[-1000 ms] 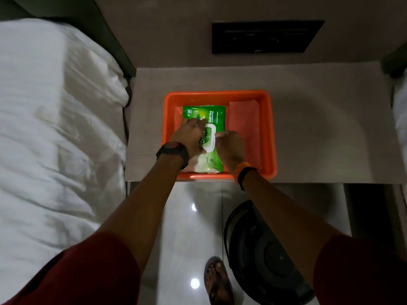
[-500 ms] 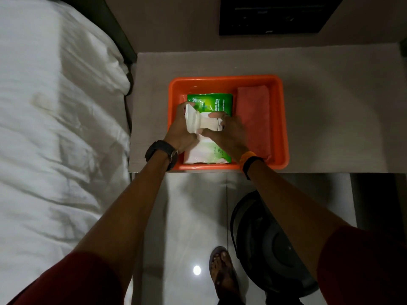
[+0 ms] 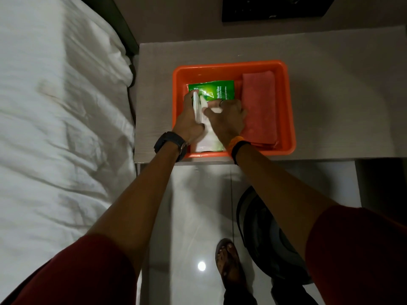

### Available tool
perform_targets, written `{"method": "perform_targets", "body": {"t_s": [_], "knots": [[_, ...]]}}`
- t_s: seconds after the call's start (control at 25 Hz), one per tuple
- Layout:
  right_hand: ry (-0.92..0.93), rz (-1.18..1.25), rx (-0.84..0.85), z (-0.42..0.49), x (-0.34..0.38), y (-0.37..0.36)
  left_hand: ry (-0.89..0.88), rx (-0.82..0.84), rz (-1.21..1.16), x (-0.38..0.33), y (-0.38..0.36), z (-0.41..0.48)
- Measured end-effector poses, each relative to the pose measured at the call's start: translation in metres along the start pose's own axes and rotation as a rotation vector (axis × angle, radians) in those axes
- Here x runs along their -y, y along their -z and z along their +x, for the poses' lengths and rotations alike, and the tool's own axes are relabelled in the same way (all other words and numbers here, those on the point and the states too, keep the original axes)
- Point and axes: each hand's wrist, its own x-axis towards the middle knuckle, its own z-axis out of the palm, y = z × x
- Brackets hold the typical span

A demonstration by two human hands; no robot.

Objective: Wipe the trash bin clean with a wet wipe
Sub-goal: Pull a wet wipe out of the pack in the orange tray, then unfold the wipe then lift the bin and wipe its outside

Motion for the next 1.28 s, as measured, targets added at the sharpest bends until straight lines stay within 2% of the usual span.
{"method": "perform_targets", "body": {"t_s": [0.12, 0.2, 0.32, 0.52, 0.68, 0.76, 0.8, 0.88, 0.96, 1.16, 1.28], "knots": [[-0.052, 0.445, -0.093, -0.009, 0.000, 0.027, -0.060, 0.092, 0.167, -0.003, -0.012, -0.010], [-0.115, 0.604, -0.196, -0.021, -0.008, 0.049, -0.119, 0.176, 0.392, 0.001, -0.025, -0.017], [-0.206, 0.796, -0.197, -0.040, -0.024, 0.079, -0.148, 0.188, 0.650, 0.004, -0.040, -0.019], [-0.246, 0.890, -0.011, -0.072, -0.054, 0.107, -0.098, 0.163, 0.955, -0.009, -0.048, -0.014], [-0.200, 0.918, 0.066, -0.106, -0.065, 0.131, 0.012, 0.270, 1.093, -0.041, -0.040, -0.017], [-0.182, 0.927, 0.046, -0.117, -0.071, 0.144, -0.035, 0.164, 0.906, -0.060, -0.043, -0.027], [-0.172, 0.920, 0.025, -0.121, -0.078, 0.151, -0.111, 0.064, 0.686, -0.070, -0.054, -0.039], [-0.163, 0.897, -0.009, -0.126, -0.093, 0.160, -0.193, -0.090, 0.100, -0.082, -0.089, -0.076], [-0.165, 0.878, -0.007, -0.131, -0.114, 0.166, -0.094, -0.052, -0.373, -0.093, -0.125, -0.112], [-0.208, 0.902, 0.017, -0.149, -0.167, 0.177, 0.018, -0.085, -0.569, -0.088, -0.185, -0.142], [-0.263, 1.014, 0.090, -0.163, -0.197, 0.188, 0.074, -0.006, -0.537, -0.080, -0.207, -0.157]]}}
